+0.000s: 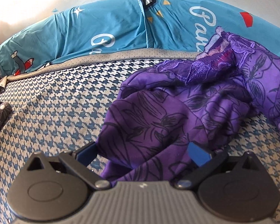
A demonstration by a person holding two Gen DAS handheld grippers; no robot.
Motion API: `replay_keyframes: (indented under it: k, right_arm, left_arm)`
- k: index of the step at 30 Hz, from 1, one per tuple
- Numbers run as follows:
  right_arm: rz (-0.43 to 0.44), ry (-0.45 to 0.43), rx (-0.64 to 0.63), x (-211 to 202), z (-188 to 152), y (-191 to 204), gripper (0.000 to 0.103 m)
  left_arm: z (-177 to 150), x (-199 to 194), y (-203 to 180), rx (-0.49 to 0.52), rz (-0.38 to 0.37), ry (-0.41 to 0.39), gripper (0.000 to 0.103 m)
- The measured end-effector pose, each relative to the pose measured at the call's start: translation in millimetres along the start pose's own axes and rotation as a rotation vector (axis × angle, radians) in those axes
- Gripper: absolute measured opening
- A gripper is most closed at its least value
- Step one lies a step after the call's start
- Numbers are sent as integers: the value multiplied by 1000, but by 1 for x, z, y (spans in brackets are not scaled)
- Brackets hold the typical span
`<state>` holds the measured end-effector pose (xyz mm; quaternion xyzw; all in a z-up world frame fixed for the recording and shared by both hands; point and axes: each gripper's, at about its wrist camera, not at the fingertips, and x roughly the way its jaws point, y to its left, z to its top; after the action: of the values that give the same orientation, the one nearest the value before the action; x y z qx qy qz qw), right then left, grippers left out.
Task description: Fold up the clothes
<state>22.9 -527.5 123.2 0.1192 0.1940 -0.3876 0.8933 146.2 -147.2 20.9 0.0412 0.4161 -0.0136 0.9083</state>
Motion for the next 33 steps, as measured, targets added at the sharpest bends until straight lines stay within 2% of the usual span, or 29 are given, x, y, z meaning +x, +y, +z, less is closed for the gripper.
replay_keyframes:
  k: [2,5,10,15,20,22,26,29,31,33]
  right_arm:
    - [12,-16,10,-3,2,-1,57]
    - [-19,-29,-6,-6,4,1,64]
    - [-12,-25,10,-7,8,0,65]
    - [52,86,72,6,9,-9,67]
    - [29,151,6,13,1,-8,72]
    - [13,196,22,15,-2,-16,79]
    - [-54,255,194,17,-5,-49,81]
    - [-28,235,194,11,-5,-54,81]
    - [36,240,171,8,-7,-48,81]
    - [104,261,140,5,-10,-37,81]
  left_arm:
    - [-1,2,0,5,-2,1,103]
    - [-2,3,0,15,-3,-2,103]
    - [-5,6,-5,72,5,-13,103]
    - [-9,17,-4,97,52,19,103]
    - [-11,26,9,49,69,58,103]
    - [-12,26,13,33,71,61,103]
    - [-13,24,18,22,85,61,103]
    - [-12,21,19,43,127,46,103]
    - [-10,20,22,52,169,39,103]
    - [-9,21,34,7,168,53,103]
